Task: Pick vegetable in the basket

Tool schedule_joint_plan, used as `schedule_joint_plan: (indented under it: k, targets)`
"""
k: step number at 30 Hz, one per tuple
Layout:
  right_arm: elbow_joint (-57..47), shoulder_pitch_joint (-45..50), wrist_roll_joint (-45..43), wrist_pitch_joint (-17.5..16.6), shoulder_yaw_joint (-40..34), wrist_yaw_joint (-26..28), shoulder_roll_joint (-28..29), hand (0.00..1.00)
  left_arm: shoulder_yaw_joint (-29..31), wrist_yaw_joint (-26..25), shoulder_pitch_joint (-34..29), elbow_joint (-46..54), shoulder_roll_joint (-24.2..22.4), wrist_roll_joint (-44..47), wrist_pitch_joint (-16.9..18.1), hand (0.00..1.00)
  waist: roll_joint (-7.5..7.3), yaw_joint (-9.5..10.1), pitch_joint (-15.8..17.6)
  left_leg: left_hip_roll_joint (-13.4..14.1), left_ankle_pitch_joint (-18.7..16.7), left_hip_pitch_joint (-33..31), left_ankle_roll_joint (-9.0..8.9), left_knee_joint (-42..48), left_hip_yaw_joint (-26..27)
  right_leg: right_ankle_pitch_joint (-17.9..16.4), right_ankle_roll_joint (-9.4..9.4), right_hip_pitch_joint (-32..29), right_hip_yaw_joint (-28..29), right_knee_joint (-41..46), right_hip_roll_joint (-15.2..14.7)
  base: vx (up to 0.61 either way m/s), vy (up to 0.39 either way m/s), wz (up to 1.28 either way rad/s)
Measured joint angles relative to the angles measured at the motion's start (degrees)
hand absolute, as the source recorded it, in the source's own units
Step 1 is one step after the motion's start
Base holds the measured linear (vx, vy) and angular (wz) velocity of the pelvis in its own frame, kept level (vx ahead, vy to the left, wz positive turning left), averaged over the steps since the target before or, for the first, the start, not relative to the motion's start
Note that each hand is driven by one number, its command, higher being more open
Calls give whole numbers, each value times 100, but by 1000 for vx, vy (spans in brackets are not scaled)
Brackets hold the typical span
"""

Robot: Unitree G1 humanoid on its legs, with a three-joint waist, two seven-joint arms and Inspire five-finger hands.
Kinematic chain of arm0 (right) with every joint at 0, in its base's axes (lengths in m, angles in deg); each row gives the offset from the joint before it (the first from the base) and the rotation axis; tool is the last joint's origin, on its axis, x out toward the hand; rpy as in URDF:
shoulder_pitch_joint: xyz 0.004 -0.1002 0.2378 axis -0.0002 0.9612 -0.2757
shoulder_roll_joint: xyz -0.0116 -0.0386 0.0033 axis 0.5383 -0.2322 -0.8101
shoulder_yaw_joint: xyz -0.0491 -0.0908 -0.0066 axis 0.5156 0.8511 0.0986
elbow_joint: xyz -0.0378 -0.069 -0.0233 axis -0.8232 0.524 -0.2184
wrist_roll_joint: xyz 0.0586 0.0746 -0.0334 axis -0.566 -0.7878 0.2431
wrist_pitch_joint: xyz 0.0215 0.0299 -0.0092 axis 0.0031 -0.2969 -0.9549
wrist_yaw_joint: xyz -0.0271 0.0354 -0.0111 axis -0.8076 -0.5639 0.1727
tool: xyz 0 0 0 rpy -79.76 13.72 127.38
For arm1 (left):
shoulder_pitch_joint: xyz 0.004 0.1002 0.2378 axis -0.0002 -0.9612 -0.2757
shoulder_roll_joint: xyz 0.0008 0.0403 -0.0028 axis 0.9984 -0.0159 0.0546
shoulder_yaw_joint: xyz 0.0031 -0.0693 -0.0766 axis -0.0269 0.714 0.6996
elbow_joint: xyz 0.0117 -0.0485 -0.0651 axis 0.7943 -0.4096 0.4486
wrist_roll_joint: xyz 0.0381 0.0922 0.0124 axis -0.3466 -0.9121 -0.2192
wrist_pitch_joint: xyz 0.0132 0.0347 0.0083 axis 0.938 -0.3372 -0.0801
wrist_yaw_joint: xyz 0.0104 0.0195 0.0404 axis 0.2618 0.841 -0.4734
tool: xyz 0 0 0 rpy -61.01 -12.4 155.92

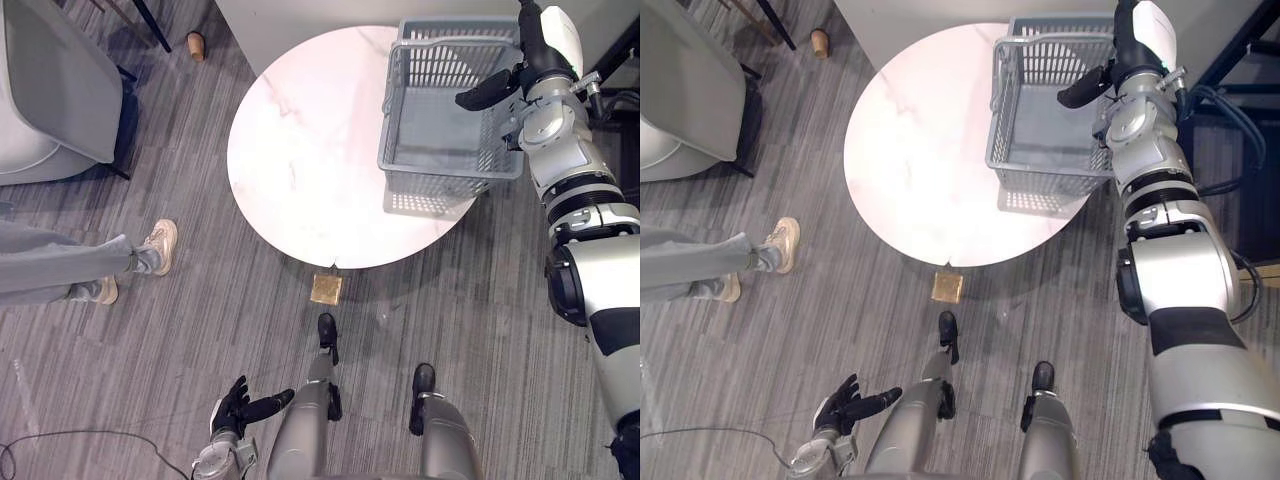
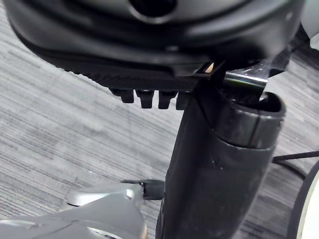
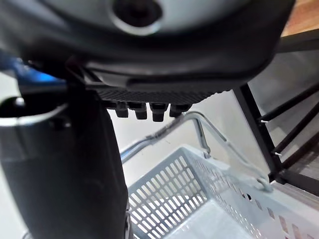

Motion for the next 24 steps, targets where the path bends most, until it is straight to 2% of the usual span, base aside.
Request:
schedule_joint_plan:
  k: [3,5,18,19,22,24]
  targets:
    - [-24,-162,72,2,140,-25,-165,100,-54,-4,13,51,4,12,9,100,44,10,95,-82,68,-57,83,22,2,-66,26,-108,13,138,-93,16,-43,7]
    - [-25,-300,201,7,350,-53,-229,100,-162,-7,14,113,10,54,27,100,80,15,173,-94,68,-83,83,21,1,-70,26,-140,19,141,-104,20,-62,-1]
    - [-422,-471,687,18,1152,-28,-468,100,-220,-6,111,216,-46,229,100,100,81,42,174,-126,62,-333,46,4,71,-109,38,-492,93,293,-156,25,-81,-1]
    - [-498,-473,772,17,1275,-25,-520,0,-222,-5,128,255,-48,229,99,100,81,38,174,-121,-25,-373,-46,-4,88,-109,38,-532,90,290,-159,10,-72,0]
    - [-669,-473,1126,20,1465,-10,-647,0,-222,-3,193,287,-51,230,98,100,78,39,176,-154,-38,-426,23,-4,150,-108,40,-594,103,289,-209,27,-57,-1]
    - [-744,-473,1367,20,1505,19,-687,0,-221,-5,198,330,-51,232,99,100,78,27,175,-198,59,-424,138,21,184,-114,51,-593,109,294,-253,53,-48,3]
